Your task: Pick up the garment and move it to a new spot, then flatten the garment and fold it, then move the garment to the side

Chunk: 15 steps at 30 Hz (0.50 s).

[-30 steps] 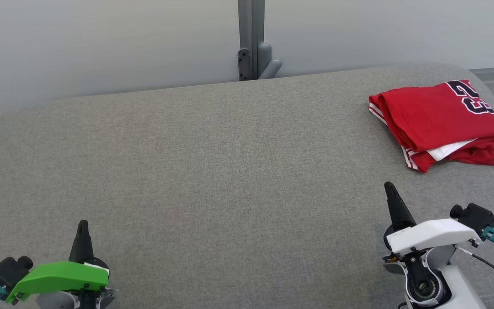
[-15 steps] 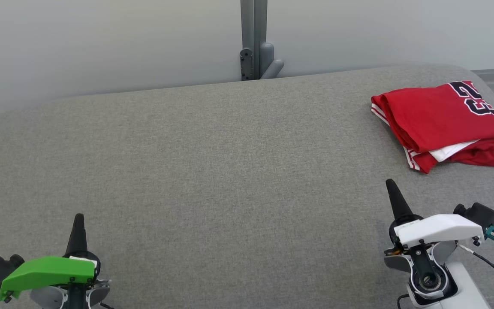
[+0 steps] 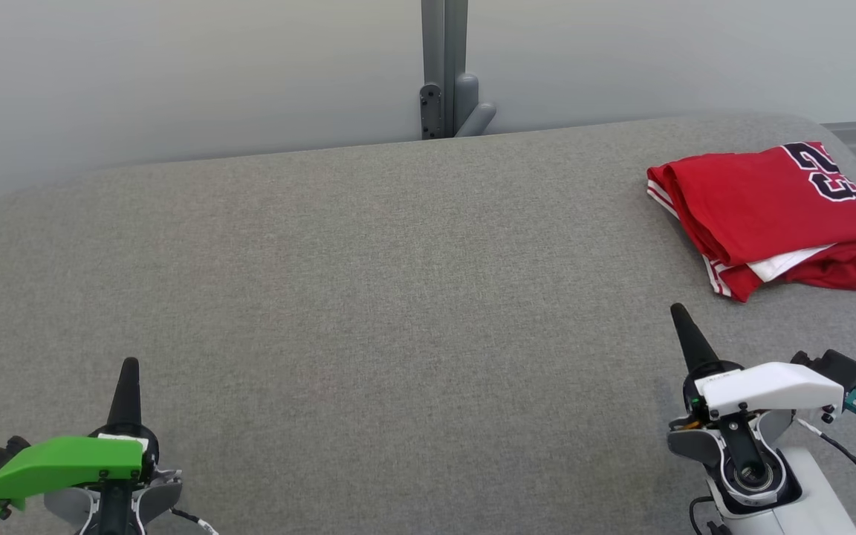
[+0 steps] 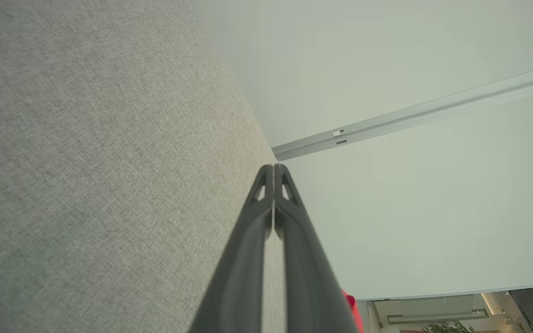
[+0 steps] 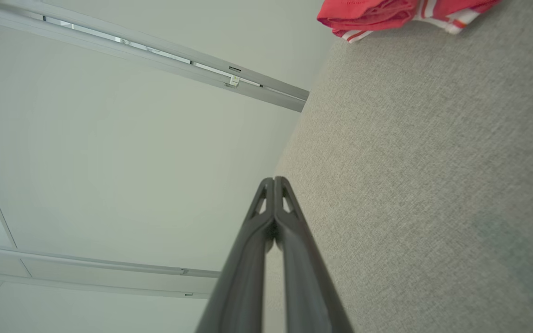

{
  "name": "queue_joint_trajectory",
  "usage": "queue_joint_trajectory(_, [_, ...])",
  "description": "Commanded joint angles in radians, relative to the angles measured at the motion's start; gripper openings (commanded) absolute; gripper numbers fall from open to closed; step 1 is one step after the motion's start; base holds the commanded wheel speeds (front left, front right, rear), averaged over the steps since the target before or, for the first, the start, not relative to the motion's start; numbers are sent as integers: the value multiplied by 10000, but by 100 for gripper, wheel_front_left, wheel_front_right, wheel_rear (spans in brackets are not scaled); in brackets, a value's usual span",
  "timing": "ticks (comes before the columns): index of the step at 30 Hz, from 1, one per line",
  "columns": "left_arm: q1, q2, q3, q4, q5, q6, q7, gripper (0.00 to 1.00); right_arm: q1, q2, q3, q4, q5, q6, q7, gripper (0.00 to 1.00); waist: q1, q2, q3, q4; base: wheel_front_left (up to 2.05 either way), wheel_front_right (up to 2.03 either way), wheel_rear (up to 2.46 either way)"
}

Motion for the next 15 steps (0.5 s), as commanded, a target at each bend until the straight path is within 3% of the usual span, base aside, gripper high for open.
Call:
queue_joint_trajectory(1, [-258,20,92,-18,-257,-83,90,0,-235,-32,-51,-14,278,5,64,0,0,38,0,9,0,0,0])
queue_joint_trajectory(15, [-473,0,362,88,-1375,-242,451,0,-400,-20,-188,151,1407,4,337,0,0,45,-1,74,0,0,0])
